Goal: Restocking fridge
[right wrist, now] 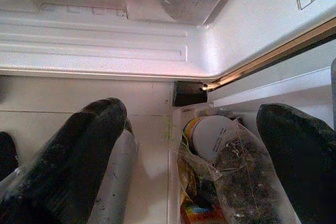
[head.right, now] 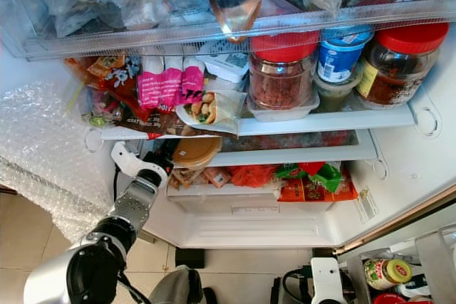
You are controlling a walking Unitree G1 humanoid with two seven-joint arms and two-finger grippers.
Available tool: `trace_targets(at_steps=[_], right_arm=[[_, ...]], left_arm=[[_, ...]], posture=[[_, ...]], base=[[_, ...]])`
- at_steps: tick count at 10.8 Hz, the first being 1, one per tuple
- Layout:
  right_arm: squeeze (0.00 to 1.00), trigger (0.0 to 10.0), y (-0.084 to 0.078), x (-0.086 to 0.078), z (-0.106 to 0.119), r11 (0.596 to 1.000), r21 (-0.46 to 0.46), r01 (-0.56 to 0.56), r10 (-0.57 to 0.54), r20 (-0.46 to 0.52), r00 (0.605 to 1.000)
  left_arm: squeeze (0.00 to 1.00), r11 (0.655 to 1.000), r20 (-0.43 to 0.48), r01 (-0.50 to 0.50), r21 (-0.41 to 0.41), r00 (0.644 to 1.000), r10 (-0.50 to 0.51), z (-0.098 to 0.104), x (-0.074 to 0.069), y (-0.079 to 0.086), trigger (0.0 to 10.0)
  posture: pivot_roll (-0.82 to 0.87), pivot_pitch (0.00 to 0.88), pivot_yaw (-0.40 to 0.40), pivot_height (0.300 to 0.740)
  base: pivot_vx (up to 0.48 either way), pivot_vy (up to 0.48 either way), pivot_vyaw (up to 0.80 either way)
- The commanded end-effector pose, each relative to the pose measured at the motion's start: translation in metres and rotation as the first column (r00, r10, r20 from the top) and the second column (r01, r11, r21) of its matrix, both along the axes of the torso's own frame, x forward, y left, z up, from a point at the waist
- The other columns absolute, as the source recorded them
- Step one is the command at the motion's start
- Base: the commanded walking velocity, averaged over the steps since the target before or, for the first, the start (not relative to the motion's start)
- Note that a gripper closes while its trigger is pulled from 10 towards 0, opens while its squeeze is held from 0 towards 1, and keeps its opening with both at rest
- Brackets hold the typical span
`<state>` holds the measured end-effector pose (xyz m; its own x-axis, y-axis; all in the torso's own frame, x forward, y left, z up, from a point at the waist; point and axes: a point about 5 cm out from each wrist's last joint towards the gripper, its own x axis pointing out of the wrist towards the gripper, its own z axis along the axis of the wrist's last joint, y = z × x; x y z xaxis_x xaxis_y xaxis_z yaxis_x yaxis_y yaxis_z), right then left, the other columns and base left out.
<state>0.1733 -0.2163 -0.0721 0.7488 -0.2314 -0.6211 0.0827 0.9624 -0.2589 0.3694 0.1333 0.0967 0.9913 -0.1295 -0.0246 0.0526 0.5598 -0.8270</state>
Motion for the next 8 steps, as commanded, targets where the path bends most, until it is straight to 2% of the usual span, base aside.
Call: trace_targets(at_steps=[1, 3, 4, 6, 8], right_arm=[[0.0, 10.0, 0.021, -0.063, -0.033, 0.998, 0.053, -0.017, 0.031, -0.269, 0.963], [0.0, 10.0, 0.022, -0.061, -0.032, 0.998, 0.053, -0.021, 0.034, -0.264, 0.964], [0.0, 10.0, 0.022, -0.06, -0.032, 0.998, 0.053, -0.023, 0.036, -0.261, 0.965], [0.0, 10.0, 0.021, -0.059, -0.031, 0.998, 0.052, -0.026, 0.039, -0.257, 0.966], [0.0, 10.0, 0.019, -0.058, -0.031, 0.998, 0.051, -0.031, 0.043, -0.255, 0.966]], left_arm=[[1.0, 1.0, -0.017, -0.007, -0.006, 1.0, 0.007, -0.008, -0.005, 0.005, 10.0], [1.0, 1.0, -0.01, 0.006, 0.012, 1.0, -0.005, -0.009, -0.007, 0.006, 10.0], [0.0, 1.0, -0.009, 0.009, 0.021, 1.0, -0.009, -0.011, -0.009, 0.008, 10.0], [0.0, 0.998, 0.017, 0.03, 0.059, 0.999, -0.031, -0.012, -0.013, 0.01, 10.0], [0.0, 0.998, 0.013, 0.031, 0.063, 0.999, -0.032, -0.015, -0.016, 0.012, 10.0]], posture=[[-0.17, 0.208, 0.159, 0.652], [-0.17, 0.207, 0.159, 0.652], [-0.17, 0.202, 0.161, 0.652], [-0.16, 0.192, 0.16, 0.652], [-0.16, 0.186, 0.161, 0.652]], base=[[0.0, 0.0, 0.0], [0.0, 0.0, 0.0], [0.0, 0.0, 0.0], [0.0, 0.0, 0.0], [0.0, 0.0, 0.0]])
